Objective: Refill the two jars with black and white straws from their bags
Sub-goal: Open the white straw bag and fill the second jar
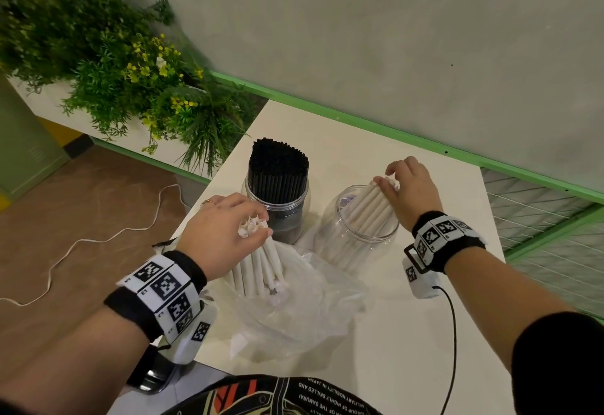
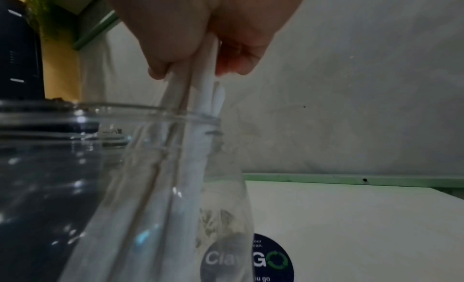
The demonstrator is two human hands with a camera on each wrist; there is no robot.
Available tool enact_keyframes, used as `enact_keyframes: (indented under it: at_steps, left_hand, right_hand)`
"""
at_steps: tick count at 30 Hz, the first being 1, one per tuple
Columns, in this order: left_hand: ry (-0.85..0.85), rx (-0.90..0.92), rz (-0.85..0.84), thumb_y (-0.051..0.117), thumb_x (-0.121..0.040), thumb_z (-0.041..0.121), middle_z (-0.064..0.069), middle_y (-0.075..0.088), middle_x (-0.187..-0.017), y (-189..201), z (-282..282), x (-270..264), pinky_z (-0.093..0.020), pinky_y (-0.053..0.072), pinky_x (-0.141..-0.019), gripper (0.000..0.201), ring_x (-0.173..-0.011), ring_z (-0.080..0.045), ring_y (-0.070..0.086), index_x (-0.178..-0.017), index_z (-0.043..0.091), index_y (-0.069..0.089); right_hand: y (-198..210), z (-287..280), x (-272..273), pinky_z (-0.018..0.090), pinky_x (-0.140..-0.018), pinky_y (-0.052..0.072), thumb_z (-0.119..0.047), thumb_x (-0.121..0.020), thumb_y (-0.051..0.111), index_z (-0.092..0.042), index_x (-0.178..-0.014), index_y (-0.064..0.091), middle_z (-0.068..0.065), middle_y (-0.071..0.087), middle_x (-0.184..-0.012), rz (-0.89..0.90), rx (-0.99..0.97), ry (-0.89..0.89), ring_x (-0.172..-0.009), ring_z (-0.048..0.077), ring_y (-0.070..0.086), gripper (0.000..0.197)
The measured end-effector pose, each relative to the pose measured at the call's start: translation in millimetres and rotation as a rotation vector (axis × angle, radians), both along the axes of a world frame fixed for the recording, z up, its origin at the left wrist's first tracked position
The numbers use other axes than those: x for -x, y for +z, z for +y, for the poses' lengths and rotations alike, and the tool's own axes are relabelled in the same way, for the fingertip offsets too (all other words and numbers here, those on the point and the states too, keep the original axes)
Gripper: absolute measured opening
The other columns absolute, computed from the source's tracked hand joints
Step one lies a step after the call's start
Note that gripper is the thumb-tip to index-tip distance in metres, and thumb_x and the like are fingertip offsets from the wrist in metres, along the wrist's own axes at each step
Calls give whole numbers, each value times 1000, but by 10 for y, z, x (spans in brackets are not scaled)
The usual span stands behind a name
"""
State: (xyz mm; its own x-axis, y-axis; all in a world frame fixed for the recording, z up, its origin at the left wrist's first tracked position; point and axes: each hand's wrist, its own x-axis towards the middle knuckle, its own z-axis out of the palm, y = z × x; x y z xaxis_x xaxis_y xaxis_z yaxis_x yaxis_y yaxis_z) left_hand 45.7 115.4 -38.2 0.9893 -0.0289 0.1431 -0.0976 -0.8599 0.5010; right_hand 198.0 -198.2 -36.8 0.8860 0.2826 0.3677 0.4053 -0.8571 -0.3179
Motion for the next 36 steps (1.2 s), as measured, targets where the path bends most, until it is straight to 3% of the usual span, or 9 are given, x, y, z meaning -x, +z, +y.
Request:
enact_keyframes:
  at_steps: [3, 5, 7, 10, 13, 18, 23, 27, 36]
  left_hand:
    - [2, -4, 10, 38, -77, 65, 15, 60, -105, 5, 0, -1, -34, 39, -88, 44, -95, -17, 51, -98, 37, 63]
    - [5, -6, 14, 37, -77, 66, 16, 60, -105, 12, 0, 2, -34, 39, -89, 44, -95, -16, 51, -98, 37, 63]
    - [2, -1, 16, 38, -77, 65, 16, 60, -105, 14, -1, 6, -34, 38, -89, 44, -96, -17, 51, -98, 37, 63]
    - [-1, 5, 15, 38, -77, 65, 16, 60, -105, 10, 1, 8, -35, 38, -89, 44, -96, -17, 51, -98, 37, 64]
    - [-4, 3, 15, 38, -78, 65, 16, 60, -104, 6, 1, 13, -35, 39, -89, 43, -95, -16, 51, -98, 37, 63]
    - [-6, -3, 6, 37, -77, 65, 15, 60, -105, 17, -10, 33, -31, 36, -86, 44, -95, -16, 50, -98, 36, 64]
    - [-3, 3, 2, 37, -76, 66, 17, 61, -105, 35, -22, 53, -27, 30, -85, 46, -98, -16, 50, -97, 35, 65]
    - [-6, 5, 4, 36, -76, 65, 17, 60, -105, 40, -16, 66, -26, 29, -86, 46, -99, -16, 49, -97, 35, 64]
    - [-7, 12, 9, 38, -77, 65, 19, 60, -104, 29, 5, 81, -30, 35, -86, 42, -97, -15, 49, -96, 38, 64]
  right_hand:
    - [-113, -6, 37, 34, -90, 44, -23, -94, 59, -6, -111, 58, 10, 49, -115, 30, -168, -13, -103, 27, 49, 24]
    - [-106, 16, 87, 42, -90, 50, -17, -94, 59, -6, -114, 58, 4, 44, -117, 13, -417, -114, -101, 20, 50, 22]
    - [-92, 66, 126, 46, -92, 49, -20, -95, 57, -10, -120, 56, 1, 42, -120, 37, -541, -173, -105, 16, 49, 27]
    - [-135, 137, 140, 43, -103, 42, -41, -96, 51, -22, -136, 46, 5, 40, -137, 191, -353, -65, -123, 22, 44, 45]
    - [-136, 181, 111, 43, -102, 42, -57, -91, 47, -36, -141, 37, 3, 36, -143, 282, -67, 28, -125, 26, 42, 56]
    - [-142, 323, 81, 43, -95, 44, -52, -92, 50, -34, -132, 52, 7, 45, -127, 158, 169, 79, -112, 28, 47, 44]
    - [-208, 363, 85, 37, -87, 41, -34, -90, 63, -19, -107, 67, 6, 53, -103, 96, 28, 73, -98, 27, 45, 23]
    - [-125, 347, 22, 29, -75, 36, -24, -85, 71, -14, -99, 71, 4, 51, -89, -29, -85, 115, -86, 23, 46, 17]
    - [-127, 178, -97, 29, -78, 38, -24, -85, 71, -11, -101, 69, 7, 55, -94, -7, -13, 114, -91, 25, 49, 21]
